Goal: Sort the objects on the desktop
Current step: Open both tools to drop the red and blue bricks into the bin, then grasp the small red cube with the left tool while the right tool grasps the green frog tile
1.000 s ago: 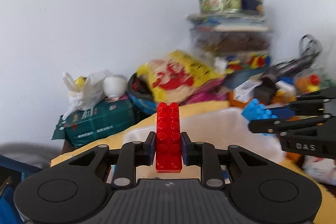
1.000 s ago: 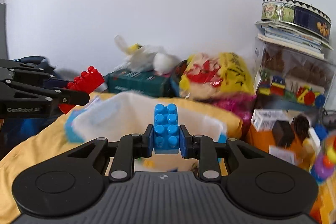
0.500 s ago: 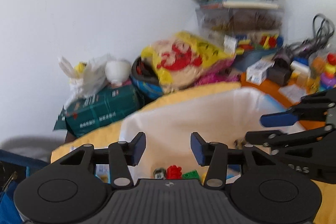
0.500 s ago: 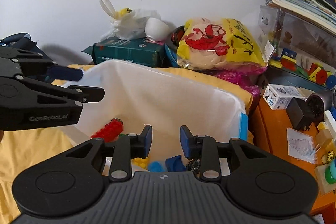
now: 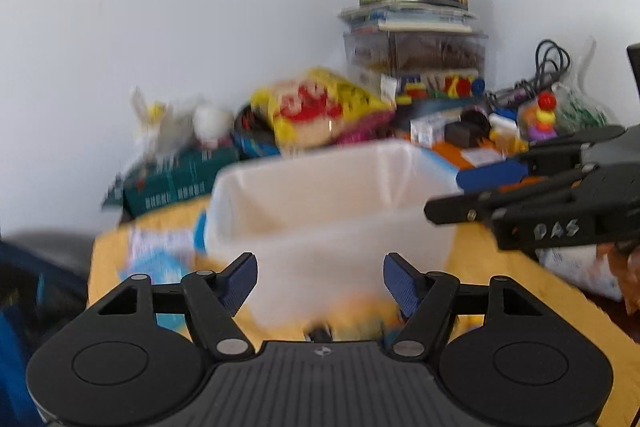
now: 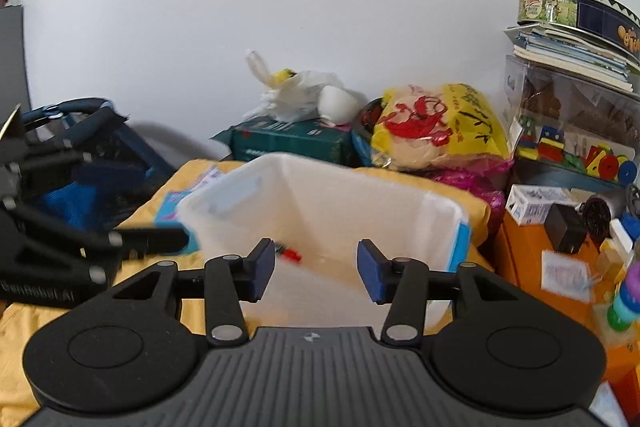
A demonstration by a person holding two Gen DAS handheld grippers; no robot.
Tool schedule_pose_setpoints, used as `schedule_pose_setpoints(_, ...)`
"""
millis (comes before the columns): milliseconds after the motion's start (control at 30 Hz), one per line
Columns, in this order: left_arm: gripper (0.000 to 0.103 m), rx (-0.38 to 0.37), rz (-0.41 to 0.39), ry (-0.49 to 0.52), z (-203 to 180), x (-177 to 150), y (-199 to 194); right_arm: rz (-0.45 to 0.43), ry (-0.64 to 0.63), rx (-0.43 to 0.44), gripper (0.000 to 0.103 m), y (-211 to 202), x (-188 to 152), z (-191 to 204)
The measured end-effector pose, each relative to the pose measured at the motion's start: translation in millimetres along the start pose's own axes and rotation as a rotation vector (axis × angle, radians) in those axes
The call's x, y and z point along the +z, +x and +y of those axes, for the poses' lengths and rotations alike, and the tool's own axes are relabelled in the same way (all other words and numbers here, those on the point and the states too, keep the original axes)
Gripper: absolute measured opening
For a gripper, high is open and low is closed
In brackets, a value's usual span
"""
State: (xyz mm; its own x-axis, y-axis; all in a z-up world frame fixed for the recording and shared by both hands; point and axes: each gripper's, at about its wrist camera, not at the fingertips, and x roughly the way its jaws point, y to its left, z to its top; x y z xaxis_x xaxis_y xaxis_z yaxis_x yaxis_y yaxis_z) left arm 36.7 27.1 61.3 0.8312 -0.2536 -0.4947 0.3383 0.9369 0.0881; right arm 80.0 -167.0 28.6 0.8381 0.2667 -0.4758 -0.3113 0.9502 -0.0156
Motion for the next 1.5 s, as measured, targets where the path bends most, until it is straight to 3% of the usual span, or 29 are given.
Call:
schedule_pose_setpoints(133,0.073,-0.01,0.08,-0.025,-3,-36,0,0.009,-0.012,0.042,0.052,-16,-25,12)
schedule_pose_setpoints(367,0.073,-0.018,0.213,0.002,-17,-89,11,0.165,-0.052,0.059,0.053,-5,-76,35)
schedule_pose_setpoints(767,0.072,-0.03,0.319,0.029,-24,-128,27,0.297,-0.165,0.055,0.053,7,-138,57)
schedule_pose_setpoints(900,0.068,-0.058,0.324,0.0,-22,-134,28,0.329,-0.162,0.076,0.05,8,-151,57)
schedule_pose_setpoints(967,0.065,-0.069,0.317,-0.006,-21,-134,28,0.309,-0.151,0.054,0.036,9,-144,56)
schedule_pose_setpoints(1067,0.06,-0.077,0.309,-0.012,-21,-134,27,0.254,-0.128,0.005,0.037,12,-131,51)
schedule_pose_setpoints(1167,0.06,-0.087,0.294,-0.018,-20,-128,26,0.274,-0.093,-0.022,0.038,30,-127,44)
schedule_pose_setpoints(1200,0.06,-0.083,0.275,-0.018,-20,-124,24,0.282,-0.081,-0.016,0.038,35,-128,42)
schedule_pose_setpoints(1267,0.06,-0.076,0.253,-0.015,-18,-116,26,0.309,-0.044,0.013,0.023,44,-132,36)
schedule_pose_setpoints(1333,0.06,-0.071,0.255,-0.017,-16,-109,34,0.304,-0.002,0.047,0.016,39,-134,33)
schedule_pose_setpoints(1500,0.06,-0.052,0.251,-0.007,-16,-93,64,0.318,-0.022,0.097,0.016,15,-139,37)
